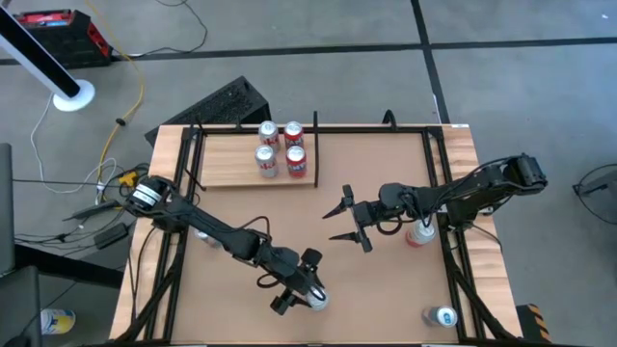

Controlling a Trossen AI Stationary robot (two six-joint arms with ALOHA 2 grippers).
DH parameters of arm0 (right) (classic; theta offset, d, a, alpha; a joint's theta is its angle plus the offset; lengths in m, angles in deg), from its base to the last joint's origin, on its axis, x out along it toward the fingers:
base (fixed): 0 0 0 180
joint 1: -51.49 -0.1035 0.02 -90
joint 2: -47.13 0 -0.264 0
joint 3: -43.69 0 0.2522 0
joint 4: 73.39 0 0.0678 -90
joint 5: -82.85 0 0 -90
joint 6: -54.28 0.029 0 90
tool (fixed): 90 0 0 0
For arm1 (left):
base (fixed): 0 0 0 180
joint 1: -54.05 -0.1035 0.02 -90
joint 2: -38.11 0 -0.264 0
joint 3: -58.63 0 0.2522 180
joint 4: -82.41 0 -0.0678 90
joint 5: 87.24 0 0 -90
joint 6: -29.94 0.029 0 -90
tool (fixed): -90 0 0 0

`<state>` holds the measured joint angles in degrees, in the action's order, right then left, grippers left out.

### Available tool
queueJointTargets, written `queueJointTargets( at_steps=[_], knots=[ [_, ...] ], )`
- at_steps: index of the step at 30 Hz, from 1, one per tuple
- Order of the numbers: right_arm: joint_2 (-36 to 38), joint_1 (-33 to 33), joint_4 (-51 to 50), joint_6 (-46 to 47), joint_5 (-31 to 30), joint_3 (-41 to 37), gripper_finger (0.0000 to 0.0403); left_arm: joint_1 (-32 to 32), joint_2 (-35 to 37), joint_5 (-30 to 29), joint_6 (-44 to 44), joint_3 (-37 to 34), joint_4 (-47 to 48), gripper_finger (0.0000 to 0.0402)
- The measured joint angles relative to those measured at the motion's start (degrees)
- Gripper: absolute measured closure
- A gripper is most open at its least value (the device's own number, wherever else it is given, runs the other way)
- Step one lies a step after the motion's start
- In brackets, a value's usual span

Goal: Place canned beverage on shelf
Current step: Put the bottom pink-white soda can on the shelf

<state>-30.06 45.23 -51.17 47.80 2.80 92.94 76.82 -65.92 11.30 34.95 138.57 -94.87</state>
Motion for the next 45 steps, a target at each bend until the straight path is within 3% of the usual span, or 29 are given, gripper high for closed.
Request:
queueJointTargets(
  at_steps=[6, 15, 20, 28, 35, 45],
  knots=[
    [0.0, 0.0, -0.9, 0.0, 0.0, 0.0, 0.0106, 0.1, 6.8, -1.4, 0.5, 0.0, 5.8, 0.0173],
    [0.0, -0.1, -1.1, 0.5, 0.0, 0.0, 0.0106, -1.2, 20.9, -13.3, 1.8, -0.2, 27.5, 0.0173],
    [0.0, -0.1, -0.8, 0.8, 0.0, 0.0, 0.0106, -5.2, 33.8, -20.3, 0.3, -7.8, 31.3, 0.0173],
    [0.0, -0.1, -0.7, 0.6, 0.0, 0.0, 0.0106, -18.5, 59.0, -27.8, -0.8, -23.2, 37.0, 0.0173],
    [0.0, 0.3, 1.1, -0.9, 0.0, 0.0, 0.0106, -35.7, 70.8, -25.5, 4.6, -27.1, 38.9, 0.0173],
    [0.0, 0.4, 1.3, -1.1, 0.0, 0.0, 0.0106, -57.0, 65.2, -9.7, 7.8, -27.1, 40.7, 0.0172]
  ],
)
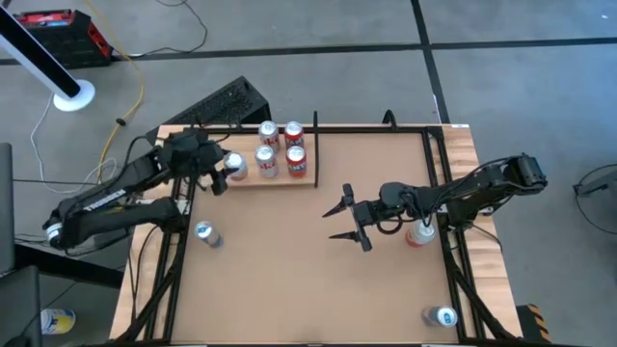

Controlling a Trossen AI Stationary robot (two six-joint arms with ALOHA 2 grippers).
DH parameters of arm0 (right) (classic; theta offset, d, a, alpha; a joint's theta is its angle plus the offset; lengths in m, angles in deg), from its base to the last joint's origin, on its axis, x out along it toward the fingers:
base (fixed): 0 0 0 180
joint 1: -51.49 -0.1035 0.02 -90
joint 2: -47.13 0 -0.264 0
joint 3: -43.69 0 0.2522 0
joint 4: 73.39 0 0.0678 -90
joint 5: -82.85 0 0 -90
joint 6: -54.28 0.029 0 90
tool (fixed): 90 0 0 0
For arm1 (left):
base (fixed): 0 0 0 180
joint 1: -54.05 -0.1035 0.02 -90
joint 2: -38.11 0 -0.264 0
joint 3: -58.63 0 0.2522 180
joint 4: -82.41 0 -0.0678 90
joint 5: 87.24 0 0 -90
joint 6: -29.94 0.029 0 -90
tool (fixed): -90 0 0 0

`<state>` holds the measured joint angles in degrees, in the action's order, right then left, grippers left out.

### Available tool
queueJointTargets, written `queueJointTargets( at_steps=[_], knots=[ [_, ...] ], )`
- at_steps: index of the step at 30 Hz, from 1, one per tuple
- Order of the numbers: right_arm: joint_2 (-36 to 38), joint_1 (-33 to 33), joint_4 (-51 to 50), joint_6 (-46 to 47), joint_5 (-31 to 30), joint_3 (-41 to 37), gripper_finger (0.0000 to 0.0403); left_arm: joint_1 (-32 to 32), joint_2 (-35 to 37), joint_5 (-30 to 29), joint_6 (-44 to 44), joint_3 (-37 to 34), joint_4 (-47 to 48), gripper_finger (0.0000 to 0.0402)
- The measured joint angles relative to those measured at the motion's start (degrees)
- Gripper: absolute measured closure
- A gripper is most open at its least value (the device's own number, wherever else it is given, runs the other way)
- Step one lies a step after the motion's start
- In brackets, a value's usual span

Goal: Place canned beverage on shelf
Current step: Put the bottom pink-white soda can on the shelf

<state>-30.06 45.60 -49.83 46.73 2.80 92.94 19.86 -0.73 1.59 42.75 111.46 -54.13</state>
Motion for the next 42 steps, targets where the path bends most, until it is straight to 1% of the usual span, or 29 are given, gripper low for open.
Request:
queueJointTargets(
  at_steps=[6, 9, 16, 22, 30, 33, 38, 42],
  knots=[
    [0.0, 0.0, -0.8, 0.0, 0.0, 0.0, 0.0106, -7.1, -3.3, 6.5, 0.7, 0.0, -1.8, 0.0172],
    [0.0, 0.0, -1.9, 0.0, 0.0, 0.0, 0.0106, -9.7, -4.7, 8.3, 0.6, 0.0, -2.4, 0.0167],
    [0.0, -0.1, -2.4, 1.4, 0.0, 0.0, 0.0106, -12.5, -7.6, 11.0, 0.8, 0.0, -4.4, 0.0152],
    [0.0, -0.1, -2.1, 1.6, 0.0, 0.0, 0.0106, -12.8, -9.4, 9.1, 0.0, 0.0, -4.2, 0.0145],
    [0.0, -0.1, -2.2, 1.5, 0.0, 0.0, 0.0106, -12.8, -9.9, 8.2, -0.7, 0.1, -4.5, 0.0096],
    [0.0, -0.1, -2.3, 1.5, 0.0, 0.0, 0.0106, -12.8, -9.6, 8.2, -1.0, 0.1, -4.1, 0.0084],
    [0.0, -0.1, -2.4, 1.5, 0.0, 0.0, 0.0106, -12.7, -8.5, 8.2, -1.1, 1.1, -3.0, 0.0078],
    [0.0, -0.1, -2.4, 1.5, 0.0, 0.0, 0.0106, -12.3, -6.0, 9.0, -1.9, 2.6, -2.4, 0.0078]
  ],
)
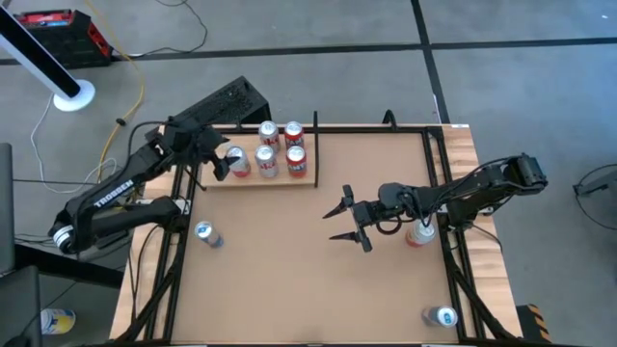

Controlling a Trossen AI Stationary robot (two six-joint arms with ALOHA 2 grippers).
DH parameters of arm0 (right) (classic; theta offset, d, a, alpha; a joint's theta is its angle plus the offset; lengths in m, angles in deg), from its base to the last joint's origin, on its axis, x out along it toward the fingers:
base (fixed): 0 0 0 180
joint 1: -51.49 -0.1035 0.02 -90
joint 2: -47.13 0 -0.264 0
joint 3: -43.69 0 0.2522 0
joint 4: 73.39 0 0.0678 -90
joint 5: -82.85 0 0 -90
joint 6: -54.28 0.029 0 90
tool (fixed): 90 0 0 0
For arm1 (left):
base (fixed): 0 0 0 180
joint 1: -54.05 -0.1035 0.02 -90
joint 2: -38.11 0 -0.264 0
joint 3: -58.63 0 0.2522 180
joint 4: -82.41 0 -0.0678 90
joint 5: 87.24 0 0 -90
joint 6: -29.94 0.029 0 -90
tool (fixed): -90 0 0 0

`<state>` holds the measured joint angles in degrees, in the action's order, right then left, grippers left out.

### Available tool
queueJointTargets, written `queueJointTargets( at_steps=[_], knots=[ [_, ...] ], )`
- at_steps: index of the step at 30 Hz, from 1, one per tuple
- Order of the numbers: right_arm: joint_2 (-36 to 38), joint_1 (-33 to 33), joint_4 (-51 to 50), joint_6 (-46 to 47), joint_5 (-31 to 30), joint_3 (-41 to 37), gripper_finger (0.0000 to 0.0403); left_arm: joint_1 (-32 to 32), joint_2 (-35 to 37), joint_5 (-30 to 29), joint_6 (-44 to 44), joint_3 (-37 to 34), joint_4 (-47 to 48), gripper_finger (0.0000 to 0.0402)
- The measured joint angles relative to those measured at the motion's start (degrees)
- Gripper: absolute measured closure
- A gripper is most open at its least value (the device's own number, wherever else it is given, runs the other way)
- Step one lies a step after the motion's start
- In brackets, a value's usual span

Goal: Place canned beverage on shelf
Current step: Put the bottom pink-white soda can on the shelf

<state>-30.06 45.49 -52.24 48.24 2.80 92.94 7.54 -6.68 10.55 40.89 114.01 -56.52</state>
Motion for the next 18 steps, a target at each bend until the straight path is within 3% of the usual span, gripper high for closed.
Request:
queueJointTargets(
  at_steps=[10, 14, 18],
  knots=[
    [0.0, 0.0, 0.2, 0.0, 0.0, 0.0, 0.0106, 6.8, 2.9, 7.0, -4.1, -0.9, 4.8, 0.0095],
    [0.0, 0.0, 0.3, -0.4, 0.0, 0.0, 0.0106, 10.7, 2.3, 6.5, -3.5, -3.1, 5.4, 0.0139],
    [0.0, 0.1, 0.6, -0.6, 0.0, 0.0, 0.0106, 13.0, 2.3, 4.9, -1.0, -3.4, 5.9, 0.0209]
  ],
)
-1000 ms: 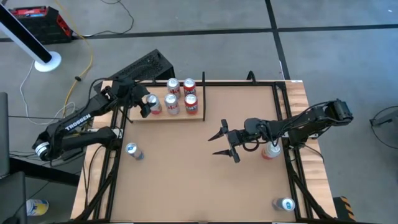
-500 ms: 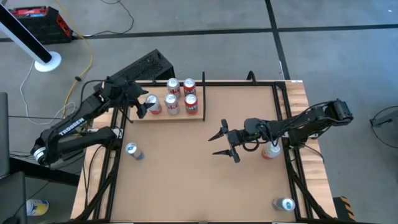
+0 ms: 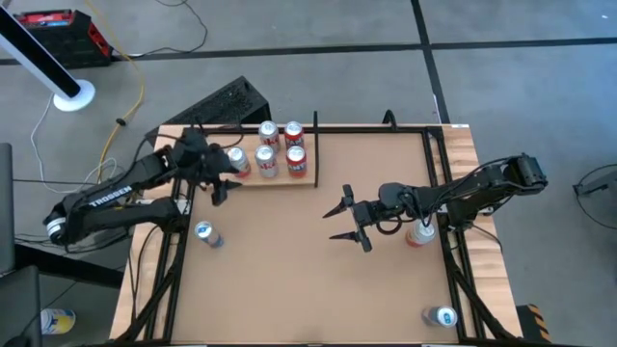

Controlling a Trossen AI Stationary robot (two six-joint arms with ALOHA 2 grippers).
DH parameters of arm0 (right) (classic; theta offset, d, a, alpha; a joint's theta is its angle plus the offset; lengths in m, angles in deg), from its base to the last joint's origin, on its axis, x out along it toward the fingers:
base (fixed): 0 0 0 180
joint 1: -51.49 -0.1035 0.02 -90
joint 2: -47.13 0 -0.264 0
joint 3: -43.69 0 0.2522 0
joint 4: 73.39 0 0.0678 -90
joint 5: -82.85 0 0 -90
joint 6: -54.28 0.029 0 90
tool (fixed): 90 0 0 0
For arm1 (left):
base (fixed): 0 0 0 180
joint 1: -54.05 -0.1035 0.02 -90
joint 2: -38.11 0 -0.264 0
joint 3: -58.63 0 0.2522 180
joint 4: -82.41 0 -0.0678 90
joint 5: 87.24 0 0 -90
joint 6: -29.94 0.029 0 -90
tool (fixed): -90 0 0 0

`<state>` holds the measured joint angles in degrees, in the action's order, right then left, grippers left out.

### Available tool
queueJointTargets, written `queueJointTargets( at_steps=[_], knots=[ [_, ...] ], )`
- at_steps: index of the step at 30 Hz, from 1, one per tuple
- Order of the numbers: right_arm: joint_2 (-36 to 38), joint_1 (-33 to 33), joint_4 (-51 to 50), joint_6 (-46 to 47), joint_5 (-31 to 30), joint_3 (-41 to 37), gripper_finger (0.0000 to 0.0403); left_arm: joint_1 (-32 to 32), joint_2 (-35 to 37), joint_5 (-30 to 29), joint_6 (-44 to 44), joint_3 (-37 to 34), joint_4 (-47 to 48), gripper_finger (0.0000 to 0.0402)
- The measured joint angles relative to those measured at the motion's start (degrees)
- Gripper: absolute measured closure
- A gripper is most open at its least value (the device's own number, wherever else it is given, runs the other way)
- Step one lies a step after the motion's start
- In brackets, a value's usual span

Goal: Place canned beverage on shelf
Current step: Put the bottom pink-white soda can on the shelf

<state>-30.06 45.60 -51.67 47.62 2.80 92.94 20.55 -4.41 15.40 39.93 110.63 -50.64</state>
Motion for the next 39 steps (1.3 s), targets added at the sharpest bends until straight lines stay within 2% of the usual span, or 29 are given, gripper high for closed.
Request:
queueJointTargets(
  at_steps=[7, 9, 19, 23, 31, 39],
  knots=[
    [0.0, 0.1, 0.1, -0.6, 0.0, 0.0, 0.0106, 0.8, -1.1, -9.7, 2.9, 0.0, 1.4, 0.0368],
    [0.0, 0.0, 0.1, -0.6, 0.0, 0.0, 0.0106, 0.7, -2.1, -11.4, 3.1, 0.0, 2.5, 0.0391],
    [0.0, 0.0, 0.1, -0.4, 0.0, 0.0, 0.0106, 0.7, -10.6, -12.4, 4.4, 0.0, 2.9, 0.0401],
    [0.0, 0.0, 0.1, -0.4, 0.0, 0.0, 0.0106, 0.7, -13.4, -15.5, 4.5, 0.0, 2.8, 0.0401],
    [0.0, 0.0, -0.8, -0.4, 0.0, 0.0, 0.0106, 0.7, -14.3, -19.9, 3.4, -0.1, -1.5, 0.0401],
    [0.0, 0.0, -0.9, -0.3, 0.0, 0.0, 0.0106, 0.7, -14.3, -30.6, 2.2, -0.1, -2.3, 0.0401]
  ],
)
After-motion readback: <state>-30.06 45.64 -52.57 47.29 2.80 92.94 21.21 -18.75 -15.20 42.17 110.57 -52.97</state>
